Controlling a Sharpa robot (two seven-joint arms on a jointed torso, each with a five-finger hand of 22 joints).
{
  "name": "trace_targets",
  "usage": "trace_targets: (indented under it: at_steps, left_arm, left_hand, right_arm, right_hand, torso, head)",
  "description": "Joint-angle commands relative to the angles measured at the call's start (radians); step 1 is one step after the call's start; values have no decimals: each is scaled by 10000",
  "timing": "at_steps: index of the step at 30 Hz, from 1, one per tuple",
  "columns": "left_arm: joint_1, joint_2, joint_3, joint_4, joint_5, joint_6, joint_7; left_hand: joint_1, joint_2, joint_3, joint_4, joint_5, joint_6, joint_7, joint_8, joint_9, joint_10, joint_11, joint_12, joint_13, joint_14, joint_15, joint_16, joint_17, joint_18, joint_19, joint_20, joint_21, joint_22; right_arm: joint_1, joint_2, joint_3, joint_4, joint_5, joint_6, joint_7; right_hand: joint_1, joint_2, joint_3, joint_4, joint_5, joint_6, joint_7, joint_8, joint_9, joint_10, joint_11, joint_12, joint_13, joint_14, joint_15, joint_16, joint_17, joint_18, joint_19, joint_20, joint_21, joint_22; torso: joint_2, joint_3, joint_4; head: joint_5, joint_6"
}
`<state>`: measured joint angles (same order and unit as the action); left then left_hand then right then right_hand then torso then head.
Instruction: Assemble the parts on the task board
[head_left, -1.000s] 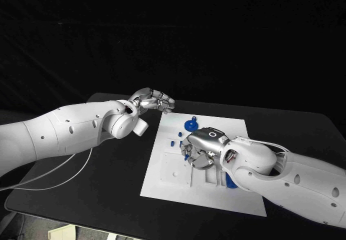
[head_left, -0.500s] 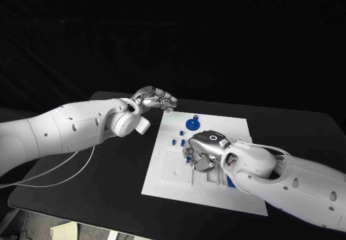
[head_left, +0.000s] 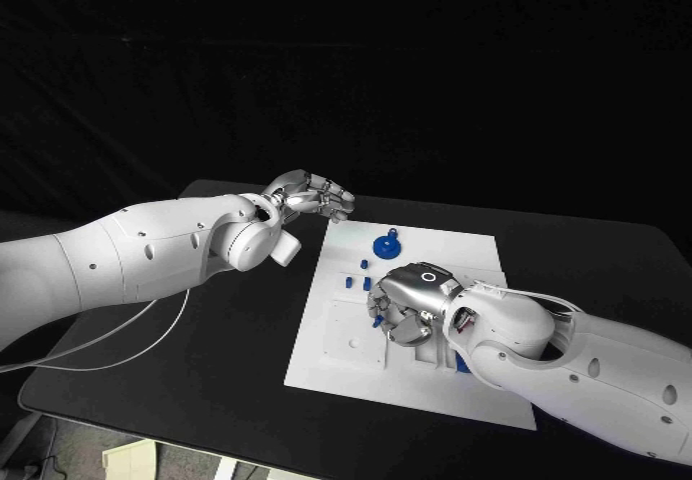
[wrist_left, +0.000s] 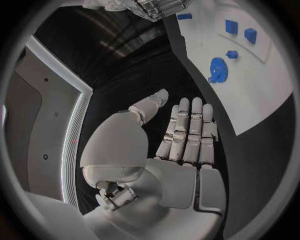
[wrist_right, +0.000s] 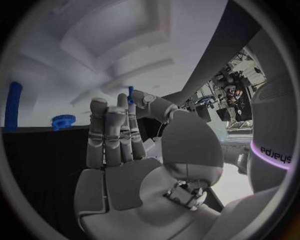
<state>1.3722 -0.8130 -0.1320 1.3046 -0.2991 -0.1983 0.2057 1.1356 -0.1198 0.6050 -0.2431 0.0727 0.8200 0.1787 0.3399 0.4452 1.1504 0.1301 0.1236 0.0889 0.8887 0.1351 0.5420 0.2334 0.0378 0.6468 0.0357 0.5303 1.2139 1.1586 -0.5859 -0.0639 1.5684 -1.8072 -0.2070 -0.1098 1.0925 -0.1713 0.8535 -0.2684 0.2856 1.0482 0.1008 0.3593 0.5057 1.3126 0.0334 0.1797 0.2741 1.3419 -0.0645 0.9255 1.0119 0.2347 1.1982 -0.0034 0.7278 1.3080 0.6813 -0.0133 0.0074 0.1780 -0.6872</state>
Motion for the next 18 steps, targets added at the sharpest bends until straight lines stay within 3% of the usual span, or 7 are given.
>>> trace_targets:
  at_steps: [1, 18]
  left_arm:
    - [12, 8, 11, 20, 29, 123, 32]
    - [12, 16, 12, -1, 4, 104, 41]
  left_hand:
    - [-100, -19, -2, 45, 63, -85, -12, 5, -16, 18, 47, -43, -18, 52, 15, -51, 13, 118, -77, -2, -65, 17]
    - [-114, -31, -13, 47, 46, -102, -7, 5, -19, 8, 53, -57, -26, 42, 20, -74, 24, 117, -88, 2, -79, 32]
  right_arm:
    - [-13, 4, -26, -65, -40, 133, 10]
    - [-110, 177, -95, -156, -67, 111, 23]
  right_hand:
    - [1, 37, 1, -32, 31, 65, -5, 69, 17, 81, 17, -58, 16, -81, -117, 53, -9, 271, 9, -59, 40, 196]
    - [-4, 40, 2, -35, 50, 68, -6, 67, 24, 86, 15, -64, 26, -81, -119, 60, -10, 271, 9, -61, 50, 196]
  torso:
    - [-3, 2, -7]
    - [0, 8, -1]
  head:
    - [16, -16]
    - [3, -57]
